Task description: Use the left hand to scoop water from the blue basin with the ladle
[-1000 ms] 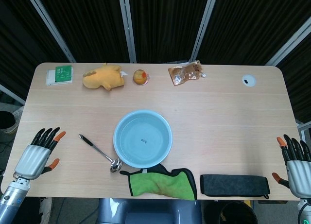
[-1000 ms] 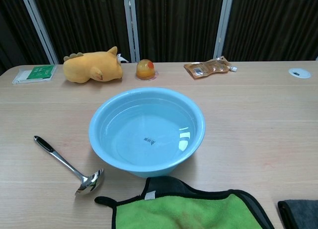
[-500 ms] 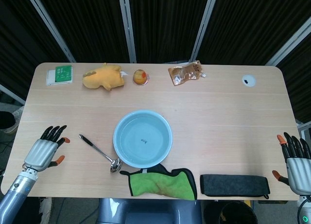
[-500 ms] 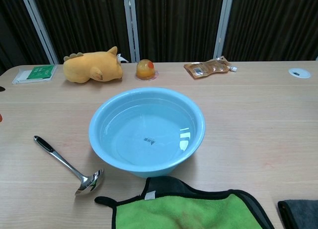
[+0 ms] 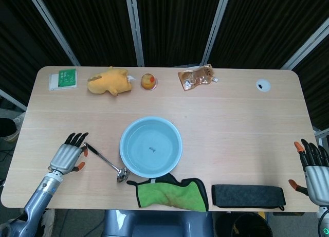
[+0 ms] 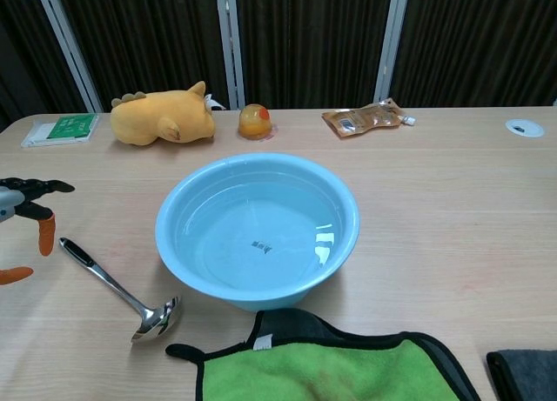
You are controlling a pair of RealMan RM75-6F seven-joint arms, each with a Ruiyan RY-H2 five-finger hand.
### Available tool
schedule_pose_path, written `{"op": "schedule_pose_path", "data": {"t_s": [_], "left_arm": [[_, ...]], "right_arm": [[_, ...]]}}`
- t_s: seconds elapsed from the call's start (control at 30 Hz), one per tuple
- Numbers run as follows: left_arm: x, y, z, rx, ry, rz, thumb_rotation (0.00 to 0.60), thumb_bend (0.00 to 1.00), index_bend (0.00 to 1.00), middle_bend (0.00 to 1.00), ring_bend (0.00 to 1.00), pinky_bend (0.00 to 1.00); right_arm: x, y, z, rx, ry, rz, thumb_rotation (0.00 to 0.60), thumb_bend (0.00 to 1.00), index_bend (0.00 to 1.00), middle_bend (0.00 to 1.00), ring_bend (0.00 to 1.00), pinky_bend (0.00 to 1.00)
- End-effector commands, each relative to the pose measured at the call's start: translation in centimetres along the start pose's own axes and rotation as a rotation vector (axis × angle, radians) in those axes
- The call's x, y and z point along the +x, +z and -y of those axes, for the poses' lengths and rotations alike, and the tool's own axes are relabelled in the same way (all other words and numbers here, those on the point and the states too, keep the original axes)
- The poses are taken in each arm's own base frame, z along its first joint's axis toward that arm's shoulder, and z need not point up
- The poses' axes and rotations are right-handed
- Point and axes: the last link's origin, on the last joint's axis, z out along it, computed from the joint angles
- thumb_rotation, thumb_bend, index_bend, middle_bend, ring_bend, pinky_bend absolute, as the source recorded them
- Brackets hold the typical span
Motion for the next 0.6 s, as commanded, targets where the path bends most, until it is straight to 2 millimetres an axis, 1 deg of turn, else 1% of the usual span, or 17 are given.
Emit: {"op": "schedule_pose_path", "data": {"t_s": [0.03, 0.13, 0.37, 0.6], "left_arm": [[-0.6, 1.3, -0.9, -0.009, -0.009, 0.011, 0.600, 0.29, 0.50, 0.00, 0.00, 0.00], [-0.9, 1.9, -1.6, -0.021, -0.011, 0.009, 0.600, 0.29, 0.51, 0.00, 0.00, 0.00], [-1.5, 3.1, -2.3, -0.031, -0.014, 0.003, 0.600, 0.29, 0.51, 0.00, 0.00, 0.00], [-1.8, 4.0, -3.1, -0.049, -0.001, -0.004, 0.600, 0.28, 0.49, 0.00, 0.00, 0.00]], "right_arm": [[0.2, 0.0, -0.3, -0.008, 0.005, -0.003, 0.600, 0.00, 0.00, 0.00, 0.00, 0.00], [0.3, 0.1, -0.5, -0.010, 0.009, -0.001, 0.600, 0.00, 0.00, 0.00, 0.00, 0.00], [0.6, 0.0, -0.8, -0.017, 0.017, -0.007, 0.600, 0.00, 0.00, 0.00, 0.00, 0.00], [0.7, 0.1, -1.2, -0.027, 0.022, -0.009, 0.600, 0.00, 0.00, 0.00, 0.00, 0.00]]}}
